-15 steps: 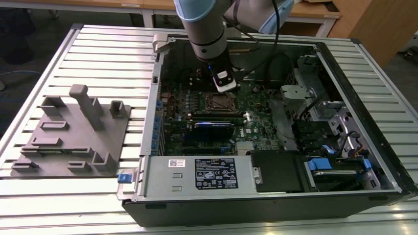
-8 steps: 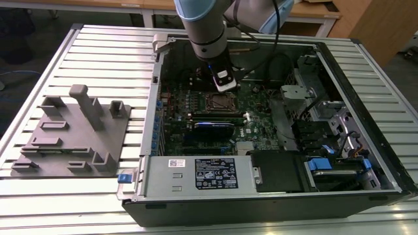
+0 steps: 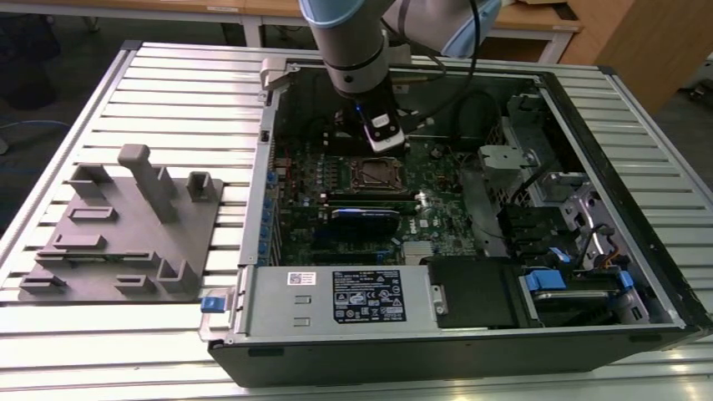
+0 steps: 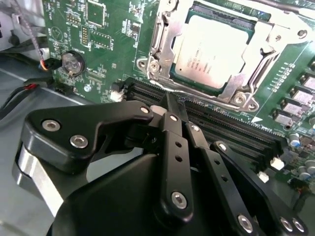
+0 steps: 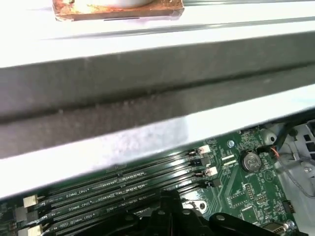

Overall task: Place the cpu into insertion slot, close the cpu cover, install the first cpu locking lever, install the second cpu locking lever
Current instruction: 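Install the first cpu locking lever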

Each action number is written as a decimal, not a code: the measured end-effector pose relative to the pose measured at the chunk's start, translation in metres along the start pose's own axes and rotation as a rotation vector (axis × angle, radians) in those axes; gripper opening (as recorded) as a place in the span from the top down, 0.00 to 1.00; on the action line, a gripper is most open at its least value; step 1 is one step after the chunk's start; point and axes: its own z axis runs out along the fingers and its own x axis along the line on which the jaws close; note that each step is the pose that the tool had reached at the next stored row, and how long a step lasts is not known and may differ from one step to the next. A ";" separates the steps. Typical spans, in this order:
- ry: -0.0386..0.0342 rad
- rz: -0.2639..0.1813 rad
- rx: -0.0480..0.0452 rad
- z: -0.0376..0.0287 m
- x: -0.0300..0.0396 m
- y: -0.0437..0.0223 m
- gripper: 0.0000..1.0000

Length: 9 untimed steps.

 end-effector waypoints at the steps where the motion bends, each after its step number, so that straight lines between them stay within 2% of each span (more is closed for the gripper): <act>1: 0.0001 0.000 0.0000 -0.0010 -0.0003 0.0003 0.90; 9: 0.0000 0.000 0.0007 -0.0030 -0.0008 0.0009 0.90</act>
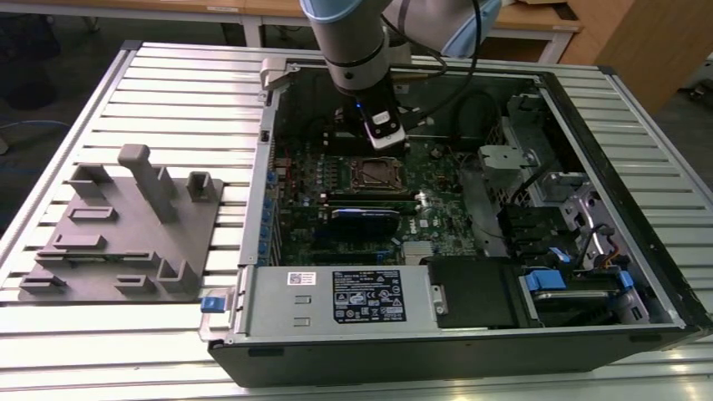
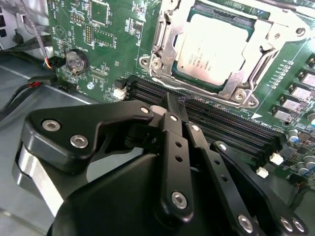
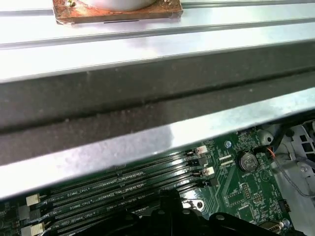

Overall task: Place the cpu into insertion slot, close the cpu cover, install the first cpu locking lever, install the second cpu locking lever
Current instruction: 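Install the first cpu locking lever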

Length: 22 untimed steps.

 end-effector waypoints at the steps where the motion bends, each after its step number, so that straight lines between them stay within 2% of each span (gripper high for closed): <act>1: 0.0019 0.000 0.0032 0.0000 0.0000 0.0000 0.90; 3: 0.0103 -0.002 0.0192 0.0005 -0.0001 0.0001 0.90; 6: 0.0326 -0.003 0.0484 0.0012 -0.0007 0.0003 0.90; 8: 0.0501 -0.003 0.0667 0.0016 -0.0010 0.0004 0.90; 14: 0.0612 -0.002 0.0752 0.0016 -0.0010 0.0004 0.90; 16: 0.0621 -0.003 0.0764 0.0009 -0.0011 0.0005 0.90; 22: 0.0619 -0.002 0.0759 -0.0066 -0.0031 0.0027 0.90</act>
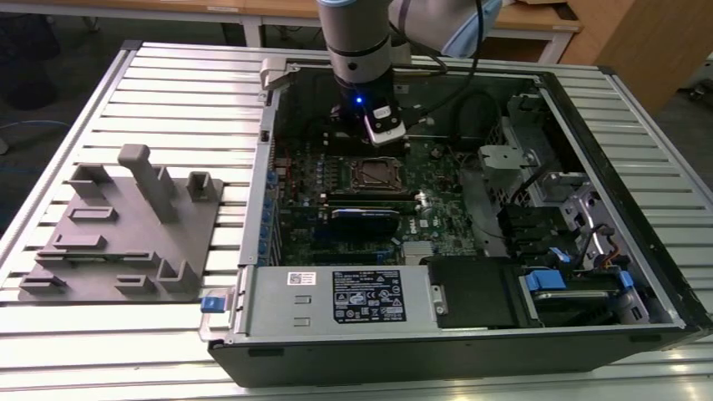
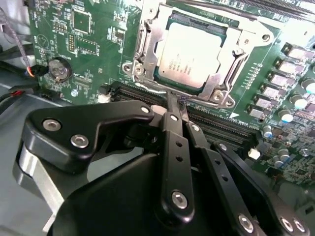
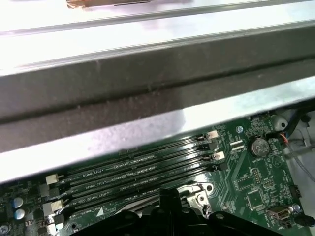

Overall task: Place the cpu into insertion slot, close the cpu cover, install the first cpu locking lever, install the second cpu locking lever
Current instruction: 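Install the first cpu locking lever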

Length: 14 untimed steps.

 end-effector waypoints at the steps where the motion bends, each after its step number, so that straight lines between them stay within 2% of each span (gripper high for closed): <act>1: -0.0001 0.000 -0.0001 0.0000 0.0000 0.0000 0.90; 5: 0.0004 0.000 -0.0005 -0.0001 0.0000 0.0000 0.90; 6: 0.0053 0.001 0.0008 0.0000 -0.0002 0.0001 0.90; 7: 0.0166 0.003 0.0036 0.0001 -0.0005 0.0001 0.90; 9: 0.0526 0.008 0.0102 0.0006 -0.0015 0.0004 0.90; 11: 0.0848 0.013 0.0194 0.0009 -0.0025 0.0006 0.90; 12: 0.0922 0.014 0.0217 0.0010 -0.0027 0.0007 0.90; 14: 0.0934 0.015 0.0222 0.0009 -0.0027 0.0006 0.90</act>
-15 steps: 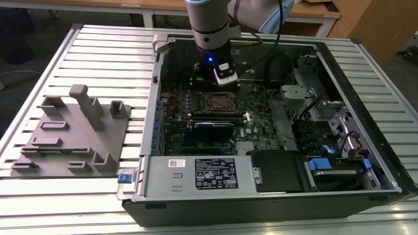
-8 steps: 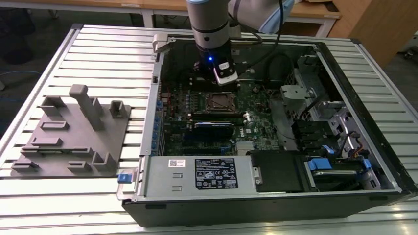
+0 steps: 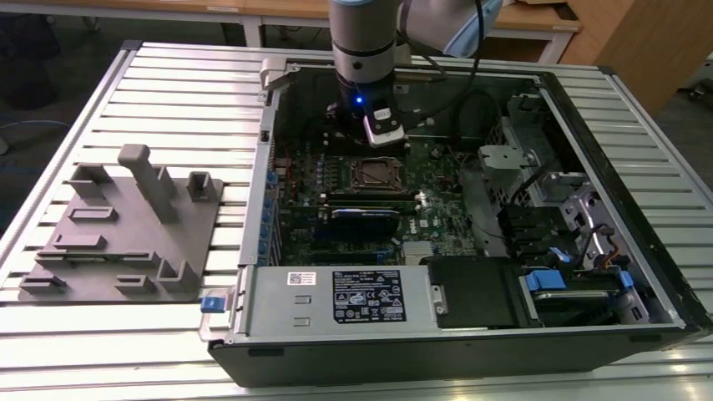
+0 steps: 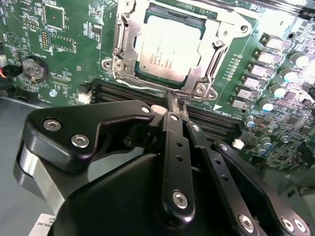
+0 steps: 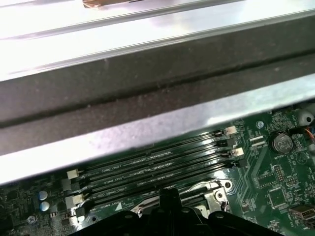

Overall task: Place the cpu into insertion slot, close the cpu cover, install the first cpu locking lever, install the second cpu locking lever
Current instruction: 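Install the first cpu locking lever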

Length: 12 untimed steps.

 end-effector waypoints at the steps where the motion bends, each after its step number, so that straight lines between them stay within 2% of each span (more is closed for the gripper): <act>1: 0.0006 0.000 0.0001 0.0000 0.0000 0.0000 0.90; 2: 0.0004 0.000 0.0006 0.0001 -0.0001 0.0002 0.90; 4: -0.0017 -0.001 0.0098 0.0001 -0.0007 0.0004 0.90; 7: -0.0064 -0.005 0.0373 0.0002 -0.0015 0.0007 0.90; 10: -0.0009 -0.007 0.0657 0.0006 -0.0038 0.0014 0.90; 12: 0.0038 -0.007 0.0693 0.0009 -0.0062 0.0020 0.90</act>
